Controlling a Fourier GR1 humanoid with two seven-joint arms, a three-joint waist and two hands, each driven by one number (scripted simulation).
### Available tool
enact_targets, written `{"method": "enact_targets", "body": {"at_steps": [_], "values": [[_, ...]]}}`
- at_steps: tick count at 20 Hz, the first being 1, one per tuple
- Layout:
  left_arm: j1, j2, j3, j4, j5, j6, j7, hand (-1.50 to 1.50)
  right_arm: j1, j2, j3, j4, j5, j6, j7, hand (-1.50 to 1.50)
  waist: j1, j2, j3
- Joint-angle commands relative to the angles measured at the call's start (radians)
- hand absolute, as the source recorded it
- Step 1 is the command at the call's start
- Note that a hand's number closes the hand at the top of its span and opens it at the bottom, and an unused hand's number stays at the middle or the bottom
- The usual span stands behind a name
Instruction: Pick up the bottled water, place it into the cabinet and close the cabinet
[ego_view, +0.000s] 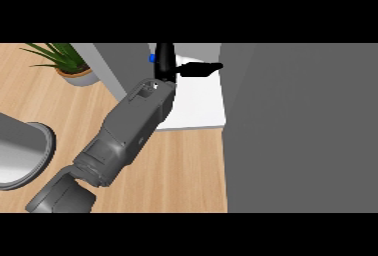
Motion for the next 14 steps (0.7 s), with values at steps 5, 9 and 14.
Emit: {"method": "enact_targets", "body": {"at_steps": [5, 9, 14], "values": [[0.037, -0.006, 0.055, -0.123, 0.054, -0.167, -0.059, -1.5, -0.005, -0.007, -0.057, -0.037, -0.078, -0.004, 0.012, -1.5, 0.039, -0.016, 0.0], [0.093, -0.007, 0.003, -0.226, 0.089, -0.201, -0.026, -1.5, 0.022, -0.009, -0.041, -0.107, -0.094, -0.011, 0.06, -1.5, 0.034, -0.019, 0.0], [0.205, -0.007, -0.088, -0.39, 0.105, -0.171, 0.016, -1.5, -0.011, 0.034, 0.064, -0.149, -0.026, -0.061, 0.128, -1.5, 0.053, -0.021, 0.0]]}}
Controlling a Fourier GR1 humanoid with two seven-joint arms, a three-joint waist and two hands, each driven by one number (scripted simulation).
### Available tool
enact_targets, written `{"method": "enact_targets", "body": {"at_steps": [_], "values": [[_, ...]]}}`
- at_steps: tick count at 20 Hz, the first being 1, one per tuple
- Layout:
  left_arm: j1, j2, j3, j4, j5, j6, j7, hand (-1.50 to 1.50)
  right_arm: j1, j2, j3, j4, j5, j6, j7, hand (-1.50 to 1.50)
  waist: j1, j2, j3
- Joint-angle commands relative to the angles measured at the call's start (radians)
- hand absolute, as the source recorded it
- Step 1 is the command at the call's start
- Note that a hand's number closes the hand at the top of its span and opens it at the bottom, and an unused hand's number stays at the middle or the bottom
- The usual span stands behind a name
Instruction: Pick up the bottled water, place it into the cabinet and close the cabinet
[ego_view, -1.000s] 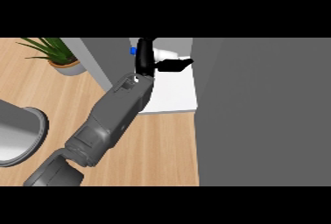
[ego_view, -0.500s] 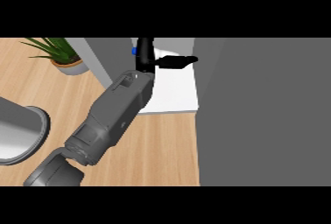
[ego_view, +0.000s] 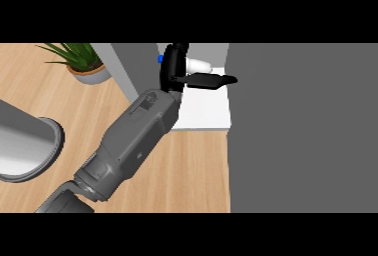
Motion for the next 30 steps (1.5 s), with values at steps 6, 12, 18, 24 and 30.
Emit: {"method": "enact_targets", "body": {"at_steps": [6, 12, 18, 24, 30], "values": [[0.245, 0.0, -0.173, -0.383, 0.025, 0.094, 0.093, -1.5, 0.03, 0.002, 0.005, -0.165, -0.056, -0.046, 0.097, -1.5, 0.025, -0.008, 0.0], [0.453, 0.085, -0.22, -0.656, -0.018, 0.059, 0.153, -1.5, 0.018, 0.001, 0.01, -0.163, -0.042, -0.053, 0.106, -1.5, 0.04, -0.008, 0.0], [0.627, 0.091, -0.305, -0.875, -0.066, 0.141, 0.186, -1.5, 0.003, 0.029, 0.093, -0.174, 0.051, -0.048, 0.108, -1.5, 0.026, -0.005, 0.0], [0.789, 0.181, -0.346, -1.05, -0.087, 0.137, 0.177, -1.5, -0.036, -0.122, 0.117, -0.125, 0.019, 0.058, 0.164, 1.5, 0.042, -0.002, 0.0], [0.92, 0.262, -0.342, -1.193, -0.104, 0.146, 0.159, -1.5, 0.007, -0.129, 0.255, -0.222, 0.105, 0.098, 0.198, 1.5, 0.02, -0.004, -0.001]]}}
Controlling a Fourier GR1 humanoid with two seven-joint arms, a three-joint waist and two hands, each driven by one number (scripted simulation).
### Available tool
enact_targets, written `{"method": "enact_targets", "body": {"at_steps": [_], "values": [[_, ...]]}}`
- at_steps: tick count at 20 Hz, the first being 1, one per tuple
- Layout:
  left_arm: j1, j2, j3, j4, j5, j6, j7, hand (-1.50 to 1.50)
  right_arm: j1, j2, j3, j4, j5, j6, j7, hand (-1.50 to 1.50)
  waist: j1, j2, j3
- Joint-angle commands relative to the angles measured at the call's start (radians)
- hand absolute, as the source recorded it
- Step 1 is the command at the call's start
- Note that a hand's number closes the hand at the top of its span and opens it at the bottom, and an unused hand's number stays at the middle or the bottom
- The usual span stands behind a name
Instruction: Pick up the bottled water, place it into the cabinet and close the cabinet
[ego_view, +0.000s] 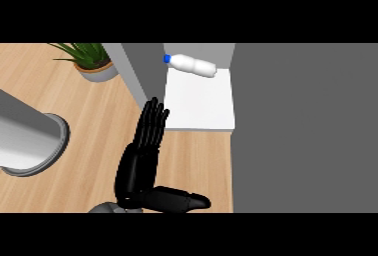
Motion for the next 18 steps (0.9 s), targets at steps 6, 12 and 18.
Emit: {"method": "enact_targets", "body": {"at_steps": [6, 12, 18], "values": [[0.212, 0.112, -0.01, -0.193, -0.015, -0.008, -0.039, -1.5, 0.024, -0.031, 0.196, -0.238, 0.109, -0.024, 0.166, 1.5, 0.0, 0.001, -0.001], [0.283, 0.157, 0.039, -0.197, 0.019, -0.066, -0.081, -1.5, -0.044, 0.01, 0.386, -0.25, 0.236, -0.059, 0.221, 1.5, -0.013, -0.001, -0.004], [0.367, 0.216, 0.078, -0.291, 0.037, -0.085, -0.104, -1.5, -0.115, 0.07, 0.581, -0.252, 0.363, -0.131, 0.298, 1.5, -0.007, -0.007, -0.007]]}}
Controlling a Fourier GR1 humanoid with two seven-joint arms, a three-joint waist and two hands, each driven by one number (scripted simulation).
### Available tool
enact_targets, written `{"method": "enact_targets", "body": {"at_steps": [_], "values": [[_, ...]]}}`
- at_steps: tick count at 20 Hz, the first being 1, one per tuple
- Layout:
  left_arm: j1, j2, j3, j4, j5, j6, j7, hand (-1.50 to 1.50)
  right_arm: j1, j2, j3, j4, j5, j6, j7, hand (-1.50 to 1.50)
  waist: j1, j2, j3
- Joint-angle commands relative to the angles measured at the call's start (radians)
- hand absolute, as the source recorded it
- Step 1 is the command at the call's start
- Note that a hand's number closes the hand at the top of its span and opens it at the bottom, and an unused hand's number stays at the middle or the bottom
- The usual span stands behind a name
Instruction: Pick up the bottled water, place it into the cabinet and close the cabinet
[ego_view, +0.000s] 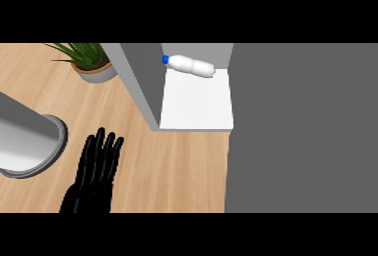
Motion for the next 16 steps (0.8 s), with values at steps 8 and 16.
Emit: {"method": "enact_targets", "body": {"at_steps": [8, 16], "values": [[0.11, 0.082, 0.082, -0.068, 0.053, -0.076, -0.035, -1.5, -0.23, 0.111, 0.35, -0.156, 0.366, -0.113, 0.274, 1.5, 0.016, 0.0, -0.003], [0.196, 0.135, 0.129, -0.083, 0.097, -0.159, -0.07, -1.5, -0.473, 0.206, 0.385, -0.053, 0.388, -0.191, 0.407, 1.5, 0.036, -0.002, -0.006]]}}
